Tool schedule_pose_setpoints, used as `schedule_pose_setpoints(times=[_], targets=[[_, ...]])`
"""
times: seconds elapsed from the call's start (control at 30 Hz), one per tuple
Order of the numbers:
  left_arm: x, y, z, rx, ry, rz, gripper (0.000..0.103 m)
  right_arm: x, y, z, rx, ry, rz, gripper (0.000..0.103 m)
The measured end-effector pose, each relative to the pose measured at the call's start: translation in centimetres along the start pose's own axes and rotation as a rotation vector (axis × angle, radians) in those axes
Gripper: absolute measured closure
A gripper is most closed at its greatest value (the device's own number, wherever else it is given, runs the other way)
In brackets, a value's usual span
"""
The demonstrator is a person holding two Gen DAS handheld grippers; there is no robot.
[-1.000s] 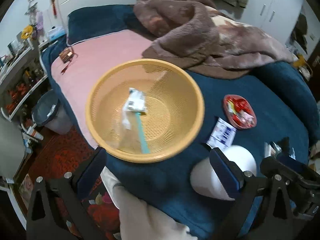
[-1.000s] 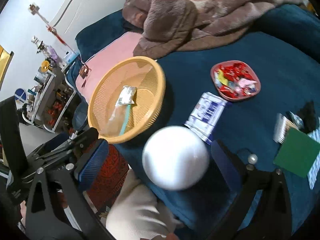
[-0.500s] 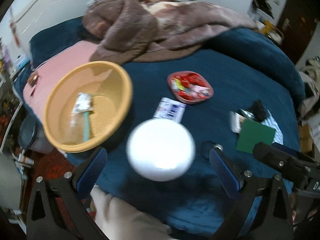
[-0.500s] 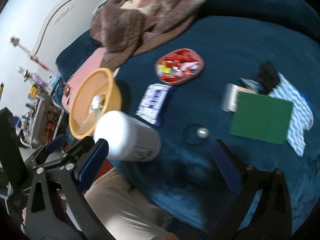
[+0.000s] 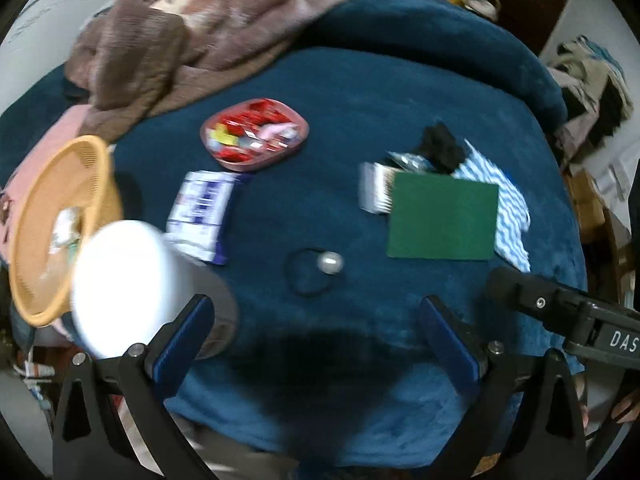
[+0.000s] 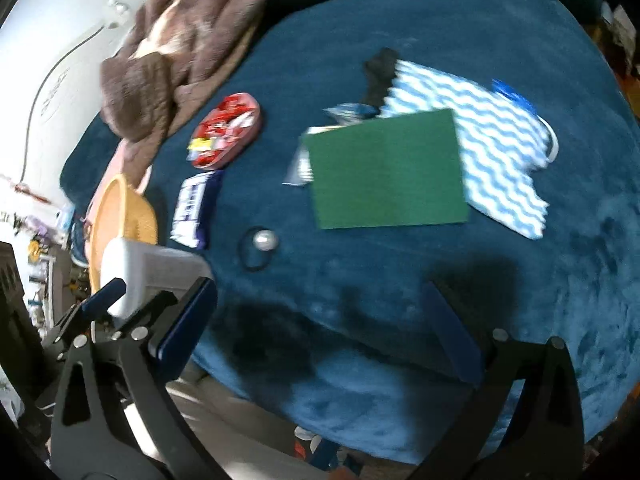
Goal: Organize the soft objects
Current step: 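Move both grippers back from the basket toward the items on the bed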
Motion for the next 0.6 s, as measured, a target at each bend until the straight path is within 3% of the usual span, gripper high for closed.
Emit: schedule_pose_setpoints(times=[0.17, 0.3, 0.5, 0.6], targets=[[2.9, 0.1, -3.7, -0.029, -0.038, -0.043, 0.001, 3.3, 0.0, -0.9, -0.004, -0.038, -0.053, 0.0], [3.4, 0.4, -7.2, -0.056, -0.092, -0.016, 0.003, 5.2, -0.1, -2.0, -0.017, -0.056, -0.084, 0.0], [2.6, 1.2, -11.5, -0.071, -0.144, 0.04, 0.018, 7.8, -0.5, -3.4, -0.03, -0.07, -0.129, 0.0], [2.4, 1.7, -13.0, -0.06, -0.13, 0.045, 0.031, 9.1, -0.7, -3.8, -0.03, -0.083, -0.159, 0.0]])
Point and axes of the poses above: each gripper's, at about its wrist camera, not at the fingertips, and z roughly against the way its jaws point, x to its right, y to its top, the point moved 6 cm from there along -z, roughly the way its jaws point, and after that the axes turned 13 degrees about -x, right-handed, at the moved point
